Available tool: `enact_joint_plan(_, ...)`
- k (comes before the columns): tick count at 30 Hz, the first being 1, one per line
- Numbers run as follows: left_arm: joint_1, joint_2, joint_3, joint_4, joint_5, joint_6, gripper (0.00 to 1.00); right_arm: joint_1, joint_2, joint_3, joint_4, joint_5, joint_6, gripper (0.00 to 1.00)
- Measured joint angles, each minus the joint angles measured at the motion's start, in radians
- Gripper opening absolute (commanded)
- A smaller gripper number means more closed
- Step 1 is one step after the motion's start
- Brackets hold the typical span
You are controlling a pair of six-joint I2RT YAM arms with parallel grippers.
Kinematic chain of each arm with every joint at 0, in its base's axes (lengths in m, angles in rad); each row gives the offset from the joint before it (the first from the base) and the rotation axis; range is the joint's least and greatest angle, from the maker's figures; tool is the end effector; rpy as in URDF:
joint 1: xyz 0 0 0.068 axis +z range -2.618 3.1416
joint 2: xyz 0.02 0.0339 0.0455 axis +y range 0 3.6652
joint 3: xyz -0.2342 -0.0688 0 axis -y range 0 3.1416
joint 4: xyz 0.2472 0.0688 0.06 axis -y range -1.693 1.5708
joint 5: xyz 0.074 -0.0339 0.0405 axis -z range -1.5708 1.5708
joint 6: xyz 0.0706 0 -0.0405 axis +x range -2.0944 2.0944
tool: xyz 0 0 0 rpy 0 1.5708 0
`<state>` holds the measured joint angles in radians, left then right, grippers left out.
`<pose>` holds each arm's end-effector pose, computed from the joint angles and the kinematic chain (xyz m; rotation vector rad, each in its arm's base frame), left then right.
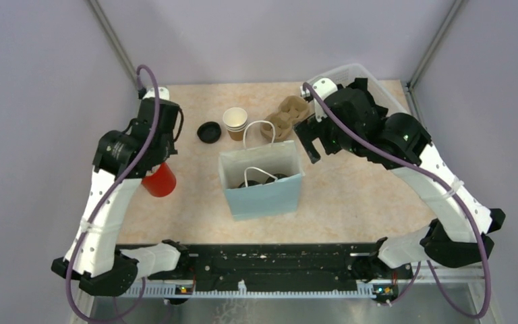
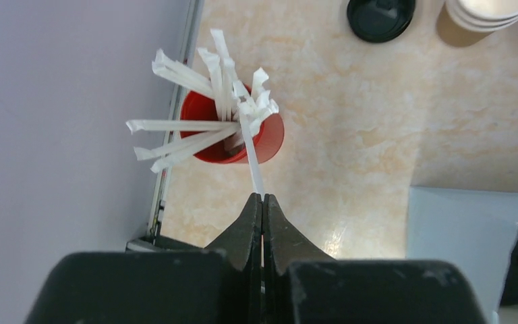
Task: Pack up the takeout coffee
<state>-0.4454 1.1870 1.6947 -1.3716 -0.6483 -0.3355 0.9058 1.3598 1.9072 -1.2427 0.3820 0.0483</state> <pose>0.2023 -0.0493 0.4042 -0.1537 2.2438 0.3801 0.1799 0.1867 0.4330 -0.7335 2.0836 0.0949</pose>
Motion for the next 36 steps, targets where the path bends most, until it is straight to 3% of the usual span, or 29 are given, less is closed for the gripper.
enact_joint_plan(10, 0.000, -0.069, 0.367, 0.029, 0.255, 0.132, 0.00, 0.000, 0.070, 0.014, -0.017, 0.056, 0.015, 0.99)
enact_joint_plan(17, 0.000, -0.193, 0.467, 0.146, 0.541, 0.180, 0.00, 0.000, 0.116, 0.025, -0.023, 0.088, 0.034, 0.99)
enact_joint_plan(21, -0.014, -0.187, 0.515, 0.155, 0.714, 0.206, 0.00, -0.004, 0.128, 0.025, -0.023, 0.126, 0.039, 0.99)
enact_joint_plan(29, -0.101, -0.178, 0.457, 0.112, 0.898, 0.208, 0.00, -0.076, 0.115, 0.024, 0.019, 0.129, 0.145, 0.99)
enact_joint_plan(36, -0.117, -0.180, 0.230, 0.085, 0.963, 0.204, 0.00, -0.091, 0.045, 0.023, 0.052, 0.126, 0.235, 0.99)
